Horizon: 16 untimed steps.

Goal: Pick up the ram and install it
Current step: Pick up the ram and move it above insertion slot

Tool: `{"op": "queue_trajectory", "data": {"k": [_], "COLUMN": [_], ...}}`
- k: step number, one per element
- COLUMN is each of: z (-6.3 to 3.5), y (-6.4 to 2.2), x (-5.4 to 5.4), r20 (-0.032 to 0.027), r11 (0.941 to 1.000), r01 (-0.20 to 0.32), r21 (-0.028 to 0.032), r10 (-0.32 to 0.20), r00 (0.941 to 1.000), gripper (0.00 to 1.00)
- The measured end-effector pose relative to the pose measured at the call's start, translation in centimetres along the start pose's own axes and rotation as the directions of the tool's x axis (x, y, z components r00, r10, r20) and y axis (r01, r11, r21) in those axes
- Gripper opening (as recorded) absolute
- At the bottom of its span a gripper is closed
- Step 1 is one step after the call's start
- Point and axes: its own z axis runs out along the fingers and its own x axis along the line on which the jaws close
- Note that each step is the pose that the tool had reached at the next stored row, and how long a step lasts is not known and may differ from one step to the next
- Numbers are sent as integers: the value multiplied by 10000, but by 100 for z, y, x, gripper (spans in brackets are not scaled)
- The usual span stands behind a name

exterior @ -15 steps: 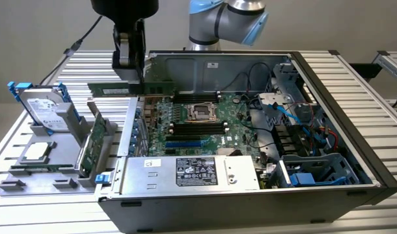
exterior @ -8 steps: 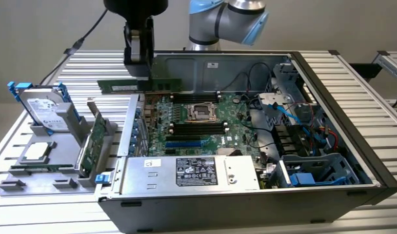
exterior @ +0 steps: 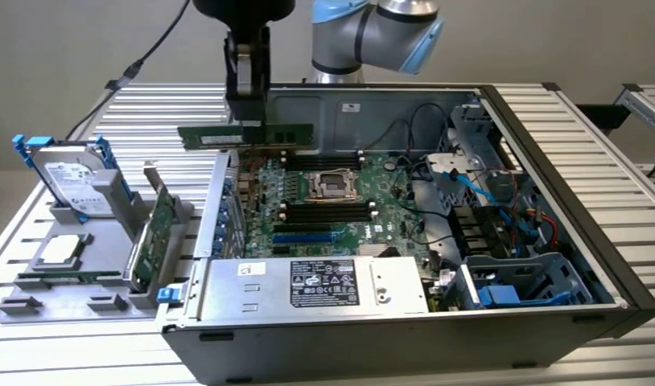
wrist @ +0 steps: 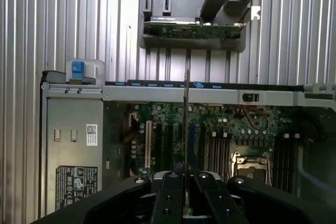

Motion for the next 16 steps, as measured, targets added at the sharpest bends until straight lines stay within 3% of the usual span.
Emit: {"op": "queue_trajectory", "data": {"k": [16], "z": [-12], "y": [-275], "x": [-166], "r20": [60], "r11": [9999], "r01": [4], "r21": [141], "r10": [-5], "r00": [10000], "gripper": [14]}}
